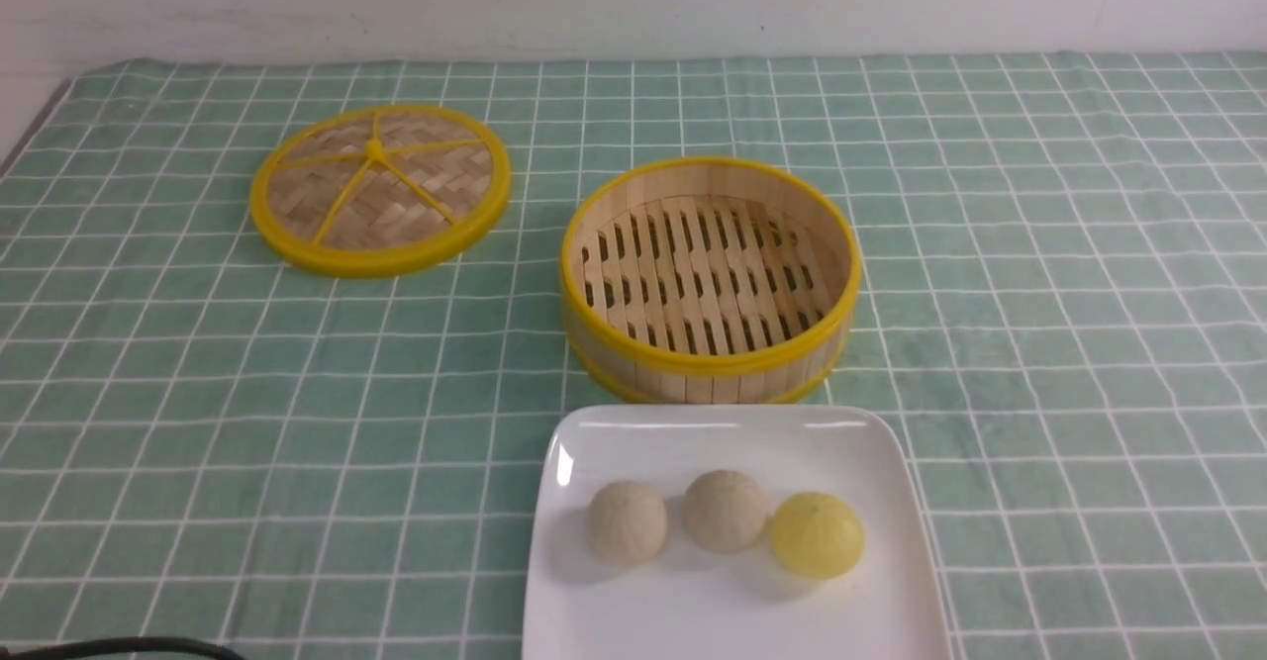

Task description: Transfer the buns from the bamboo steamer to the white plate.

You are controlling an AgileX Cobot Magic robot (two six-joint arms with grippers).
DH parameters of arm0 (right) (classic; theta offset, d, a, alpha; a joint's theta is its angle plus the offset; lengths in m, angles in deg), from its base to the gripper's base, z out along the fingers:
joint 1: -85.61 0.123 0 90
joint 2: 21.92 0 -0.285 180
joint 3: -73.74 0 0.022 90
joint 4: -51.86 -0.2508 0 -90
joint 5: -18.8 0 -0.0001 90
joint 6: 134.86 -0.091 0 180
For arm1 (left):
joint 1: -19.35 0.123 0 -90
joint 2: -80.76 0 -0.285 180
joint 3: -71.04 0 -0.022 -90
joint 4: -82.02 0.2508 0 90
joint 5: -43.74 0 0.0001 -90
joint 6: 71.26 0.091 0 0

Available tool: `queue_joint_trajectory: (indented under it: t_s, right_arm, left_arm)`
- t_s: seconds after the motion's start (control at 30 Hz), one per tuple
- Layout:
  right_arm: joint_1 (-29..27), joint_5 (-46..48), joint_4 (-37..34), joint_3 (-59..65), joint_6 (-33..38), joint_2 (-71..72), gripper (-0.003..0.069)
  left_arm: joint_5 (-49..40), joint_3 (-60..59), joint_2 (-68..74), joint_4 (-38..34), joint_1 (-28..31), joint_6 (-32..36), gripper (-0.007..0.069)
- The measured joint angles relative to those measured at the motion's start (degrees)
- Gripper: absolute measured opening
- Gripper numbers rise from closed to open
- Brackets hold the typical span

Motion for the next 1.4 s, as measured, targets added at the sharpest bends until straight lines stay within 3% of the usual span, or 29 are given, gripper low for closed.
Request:
queue_joint_trajectory:
  t_s: [0.2, 0.43, 1.4]
  right_arm:
    - [0.0, 0.0, 0.0, 0.0, 0.0, 0.0, 0.0112]
    - [0.0, 0.0, 0.0, 0.0, 0.0, 0.0, 0.0118]
    - [0.0, 0.0, 0.0, 0.0, 0.0, 0.0, 0.0148]
  left_arm:
    - [1.88, -1.39, -0.19, 0.67, -0.68, 0.21, 0.0095]
    - [1.98, -1.45, -0.19, 1.44, -6.24, 0.21, 0.0102]
    - [2.04, -1.51, -0.19, 2.78, -6.44, 0.26, 0.0139]
